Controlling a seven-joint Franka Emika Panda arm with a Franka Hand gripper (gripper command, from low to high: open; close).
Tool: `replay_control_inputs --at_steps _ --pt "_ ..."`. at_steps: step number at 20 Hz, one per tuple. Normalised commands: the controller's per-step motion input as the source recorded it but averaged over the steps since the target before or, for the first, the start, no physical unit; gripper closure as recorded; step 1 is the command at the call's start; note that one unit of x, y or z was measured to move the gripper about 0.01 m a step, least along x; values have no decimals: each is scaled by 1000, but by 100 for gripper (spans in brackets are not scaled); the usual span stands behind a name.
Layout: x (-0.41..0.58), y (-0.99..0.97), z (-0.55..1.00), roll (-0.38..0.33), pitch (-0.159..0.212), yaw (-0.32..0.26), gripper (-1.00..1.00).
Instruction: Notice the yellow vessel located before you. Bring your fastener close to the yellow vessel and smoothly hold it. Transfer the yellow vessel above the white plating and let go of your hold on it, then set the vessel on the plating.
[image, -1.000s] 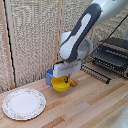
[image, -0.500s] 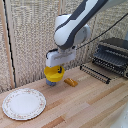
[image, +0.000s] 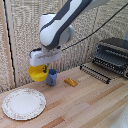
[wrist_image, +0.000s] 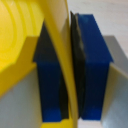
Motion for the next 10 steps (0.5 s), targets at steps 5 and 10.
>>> replay_control_inputs --at_steps 5,10 --pt "0 779 -83 -32 80 58 100" --pt "-42 479 -315 -114 62 91 100"
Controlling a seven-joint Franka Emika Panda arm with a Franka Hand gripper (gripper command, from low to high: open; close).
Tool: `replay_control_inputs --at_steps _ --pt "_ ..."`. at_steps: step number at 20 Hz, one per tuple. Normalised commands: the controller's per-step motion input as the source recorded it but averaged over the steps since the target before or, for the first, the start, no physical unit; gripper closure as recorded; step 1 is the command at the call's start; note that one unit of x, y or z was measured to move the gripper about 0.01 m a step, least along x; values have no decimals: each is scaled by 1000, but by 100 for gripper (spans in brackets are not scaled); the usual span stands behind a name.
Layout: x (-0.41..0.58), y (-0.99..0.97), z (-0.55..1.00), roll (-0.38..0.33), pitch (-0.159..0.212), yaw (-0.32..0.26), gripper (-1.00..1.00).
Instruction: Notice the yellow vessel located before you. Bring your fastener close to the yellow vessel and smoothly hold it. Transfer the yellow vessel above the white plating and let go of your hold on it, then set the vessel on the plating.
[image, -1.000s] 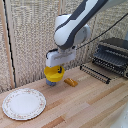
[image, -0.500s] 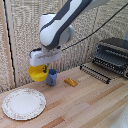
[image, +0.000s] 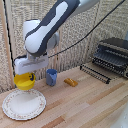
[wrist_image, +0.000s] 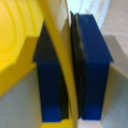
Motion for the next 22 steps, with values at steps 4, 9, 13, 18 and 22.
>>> replay_control_inputs --at_steps 4,9,13,18,22 --pt "253 187 -319 -91 23 65 100" --pt "429 46 -239 -71 0 87 100" --pt "403 0 -176 -58 0 101 100" --pt "159 11 -102 -33 8 44 -100" --pt "83 -49 20 -6 0 32 -100"
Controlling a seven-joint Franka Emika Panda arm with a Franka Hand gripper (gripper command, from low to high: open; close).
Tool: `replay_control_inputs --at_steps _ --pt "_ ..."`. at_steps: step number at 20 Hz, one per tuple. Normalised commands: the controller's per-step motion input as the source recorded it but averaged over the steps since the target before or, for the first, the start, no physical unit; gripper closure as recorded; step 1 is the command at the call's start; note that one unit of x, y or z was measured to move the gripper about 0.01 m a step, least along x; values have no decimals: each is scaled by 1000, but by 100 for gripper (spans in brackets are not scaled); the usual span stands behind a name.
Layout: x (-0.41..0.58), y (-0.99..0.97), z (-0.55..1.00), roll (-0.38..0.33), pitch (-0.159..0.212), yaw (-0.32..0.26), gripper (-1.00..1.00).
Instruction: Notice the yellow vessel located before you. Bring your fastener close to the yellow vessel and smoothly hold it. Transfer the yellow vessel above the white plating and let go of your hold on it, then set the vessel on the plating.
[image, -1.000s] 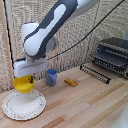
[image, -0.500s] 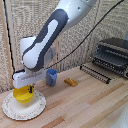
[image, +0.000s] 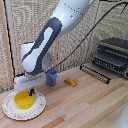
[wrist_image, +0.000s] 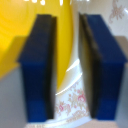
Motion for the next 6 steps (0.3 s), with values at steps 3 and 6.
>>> replay_control_inputs --at_steps 3,6 --pt "26 -190 424 52 32 0 -100" --pt "83 -98 856 24 87 0 -100"
